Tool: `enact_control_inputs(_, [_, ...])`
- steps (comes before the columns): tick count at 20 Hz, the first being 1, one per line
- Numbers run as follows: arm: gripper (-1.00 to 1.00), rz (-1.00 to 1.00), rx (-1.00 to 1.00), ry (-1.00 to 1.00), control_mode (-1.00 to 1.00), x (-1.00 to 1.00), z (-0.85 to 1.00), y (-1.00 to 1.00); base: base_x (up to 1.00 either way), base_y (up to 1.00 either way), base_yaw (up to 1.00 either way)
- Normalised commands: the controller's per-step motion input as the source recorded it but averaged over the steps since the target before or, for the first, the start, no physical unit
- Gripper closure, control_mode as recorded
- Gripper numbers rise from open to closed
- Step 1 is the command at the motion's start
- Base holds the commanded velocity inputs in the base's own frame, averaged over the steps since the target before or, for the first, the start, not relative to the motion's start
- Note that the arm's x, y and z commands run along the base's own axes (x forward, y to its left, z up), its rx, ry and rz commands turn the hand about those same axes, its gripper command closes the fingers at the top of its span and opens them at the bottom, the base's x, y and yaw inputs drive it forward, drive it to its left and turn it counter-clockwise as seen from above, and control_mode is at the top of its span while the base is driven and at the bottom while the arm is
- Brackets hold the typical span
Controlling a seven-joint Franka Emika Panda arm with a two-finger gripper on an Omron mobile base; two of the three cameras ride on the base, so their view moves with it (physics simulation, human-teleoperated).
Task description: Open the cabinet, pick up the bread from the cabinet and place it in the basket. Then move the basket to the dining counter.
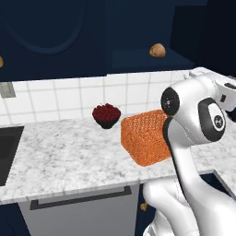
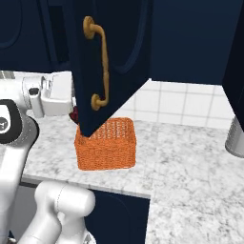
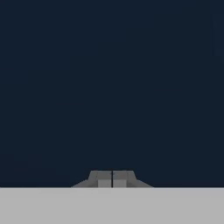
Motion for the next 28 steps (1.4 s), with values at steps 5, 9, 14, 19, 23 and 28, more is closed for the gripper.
enact_control_inputs(5, [1.0,-0.05,0.12,0.0,-1.0,0.0,0.0,-0.99,0.0,0.0,0.0])
enact_control_inputs(9, [1.0,0.0,0.1,0.0,-1.0,0.0,0.01,-0.08,0.0,0.0,0.0])
enact_control_inputs(14, [1.0,0.12,0.13,0.0,-1.0,0.3,0.02,-0.54,0.0,0.0,0.0])
enact_control_inputs(19, [1.0,0.16,0.16,0.0,-1.0,0.0,0.07,-0.09,0.0,0.0,0.0])
enact_control_inputs(23, [1.0,0.15,0.13,0.0,-1.0,-0.05,0.16,0.33,0.0,0.0,0.0])
enact_control_inputs(28, [1.0,0.23,0.07,0.0,-1.0,-0.08,0.24,0.83,0.0,0.0,0.0])
